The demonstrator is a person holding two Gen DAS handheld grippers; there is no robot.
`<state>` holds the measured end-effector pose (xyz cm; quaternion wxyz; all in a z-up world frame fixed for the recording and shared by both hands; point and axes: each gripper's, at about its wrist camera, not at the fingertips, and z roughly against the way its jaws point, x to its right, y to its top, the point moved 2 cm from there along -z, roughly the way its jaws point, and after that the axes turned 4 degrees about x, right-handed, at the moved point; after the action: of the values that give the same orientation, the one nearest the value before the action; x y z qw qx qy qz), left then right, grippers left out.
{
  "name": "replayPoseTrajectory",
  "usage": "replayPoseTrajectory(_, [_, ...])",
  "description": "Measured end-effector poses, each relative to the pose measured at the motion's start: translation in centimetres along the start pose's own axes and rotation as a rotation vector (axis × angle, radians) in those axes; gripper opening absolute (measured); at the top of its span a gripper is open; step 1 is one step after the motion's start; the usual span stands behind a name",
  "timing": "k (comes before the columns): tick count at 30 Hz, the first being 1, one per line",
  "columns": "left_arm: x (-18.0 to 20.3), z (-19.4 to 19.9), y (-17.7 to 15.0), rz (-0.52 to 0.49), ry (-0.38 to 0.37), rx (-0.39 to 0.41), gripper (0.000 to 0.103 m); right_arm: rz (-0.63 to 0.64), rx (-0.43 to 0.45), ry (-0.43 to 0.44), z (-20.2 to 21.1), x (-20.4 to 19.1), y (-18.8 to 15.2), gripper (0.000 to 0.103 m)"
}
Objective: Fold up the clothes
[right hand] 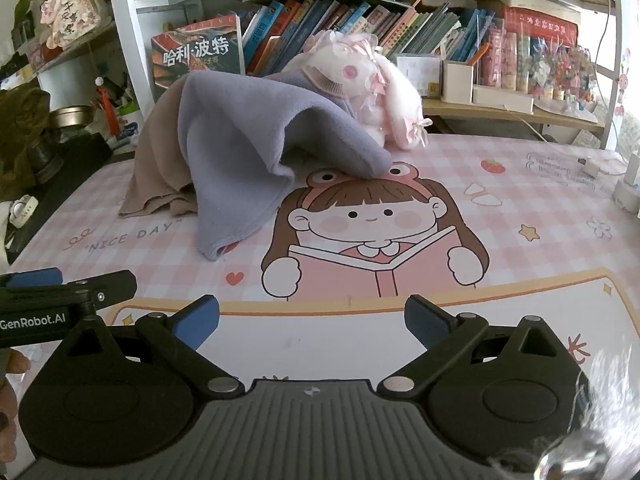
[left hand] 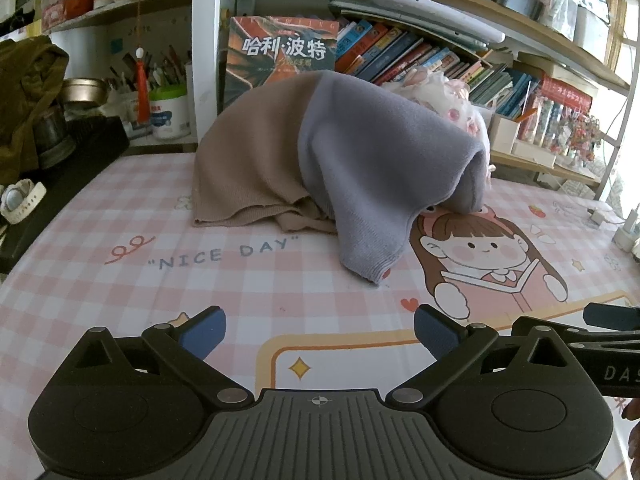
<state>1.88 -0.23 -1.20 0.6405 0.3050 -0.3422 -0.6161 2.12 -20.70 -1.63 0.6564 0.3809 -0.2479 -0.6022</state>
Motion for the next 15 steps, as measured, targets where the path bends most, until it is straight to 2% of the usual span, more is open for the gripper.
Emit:
replayPoseTrajectory(10, [1.0, -0.1, 0.1, 0.000, 0.005, -0.003, 0.101, -0.002, -0.001, 0.002, -0.1, -0.1, -0.1, 0.100])
replayPoseTrajectory(15, [-0.1, -0.2, 0.0, 0.010, -0.003, -0.003, 0.101, -0.002, -0.004, 0.004, -0.1, -0.1, -0.1, 0.100])
